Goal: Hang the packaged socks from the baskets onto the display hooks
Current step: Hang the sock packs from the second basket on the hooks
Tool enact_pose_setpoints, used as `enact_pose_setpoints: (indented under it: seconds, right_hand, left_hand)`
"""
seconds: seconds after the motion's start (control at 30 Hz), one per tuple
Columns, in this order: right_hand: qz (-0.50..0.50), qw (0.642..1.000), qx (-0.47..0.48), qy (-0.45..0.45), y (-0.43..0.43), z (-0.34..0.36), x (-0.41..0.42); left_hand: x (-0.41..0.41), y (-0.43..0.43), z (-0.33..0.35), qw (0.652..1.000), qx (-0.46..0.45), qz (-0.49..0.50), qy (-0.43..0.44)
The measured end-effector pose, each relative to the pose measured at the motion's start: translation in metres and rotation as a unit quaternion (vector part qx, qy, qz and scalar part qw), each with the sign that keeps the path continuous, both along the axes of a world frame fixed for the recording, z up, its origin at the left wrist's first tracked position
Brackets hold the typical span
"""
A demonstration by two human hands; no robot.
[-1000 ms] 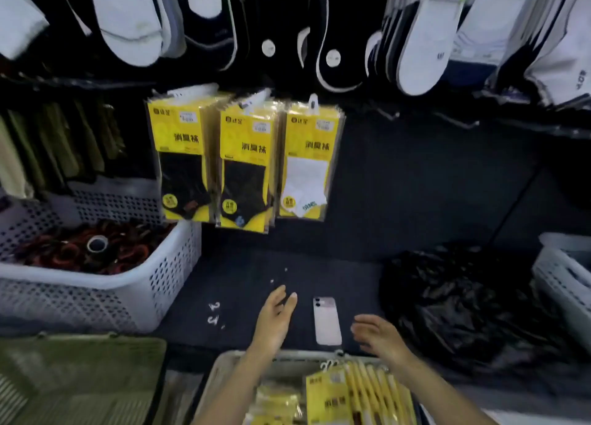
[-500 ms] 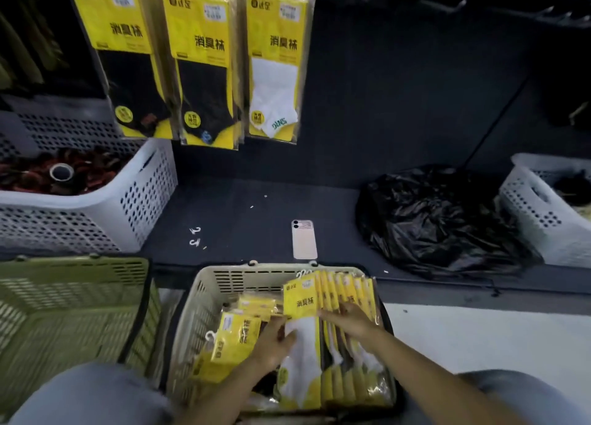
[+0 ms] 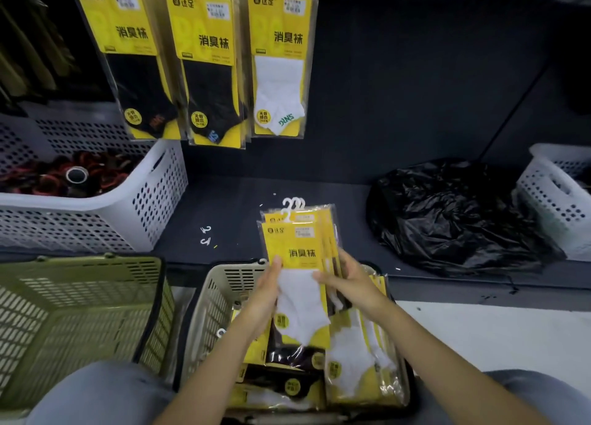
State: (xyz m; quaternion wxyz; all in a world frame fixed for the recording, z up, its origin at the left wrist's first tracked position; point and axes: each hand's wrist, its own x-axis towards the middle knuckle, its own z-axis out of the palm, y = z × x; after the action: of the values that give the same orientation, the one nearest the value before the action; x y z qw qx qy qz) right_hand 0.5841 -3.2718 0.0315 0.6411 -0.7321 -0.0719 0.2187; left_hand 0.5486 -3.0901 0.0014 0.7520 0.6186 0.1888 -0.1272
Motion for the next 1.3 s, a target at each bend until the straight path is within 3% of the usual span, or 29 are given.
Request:
enact_pose_setpoints:
  seconds: [0.13,0.23,0.4,0.5,0.67,0.77,0.93,1.3]
  right_hand:
    - [0.015,0.999,-0.029,-0.040,-0.001,0.014,0.010]
    - [0.014,0.998,-0.061,-0.022,-0.002,-0.001,0.004]
    - [-0.002,0.996,-0.090,-0.023,-0.002,-0.013,-0.001]
    - [-0.055,0.997,-0.048,-0.040,0.002,-0.002,0.003]
    - [-0.154,0.981,0.107,-0.050,0.020,0.035,0.010]
    - [-0.195,0.963,0.147,-0.115,0.032,0.062,0.020]
    - [-0.193,0.952,0.149,-0.187,0.056,0.106,0.045]
    - [-0.183,0.937,0.241,-0.174,0.089,0.180,0.106]
  left_hand:
    - [-0.001,0.001,0.014,0.985,0.081,-0.020,-0.148]
    - [-0.014,-0.006,-0.005,0.977,0.121,-0.089,-0.152]
    - [-0.016,0.003,-0.024,0.977,0.137,-0.096,-0.131]
    - [-0.004,0.012,-0.002,0.980,0.132,-0.094,-0.116]
    - [0.015,0.023,0.062,0.991,0.062,-0.071,-0.098]
    - [0.029,0.030,0.100,0.986,0.022,-0.076,-0.145]
    - [0.053,0.044,0.149,0.973,0.053,-0.021,-0.223]
    - [0.083,0.110,0.201,0.919,0.147,0.167,-0.326]
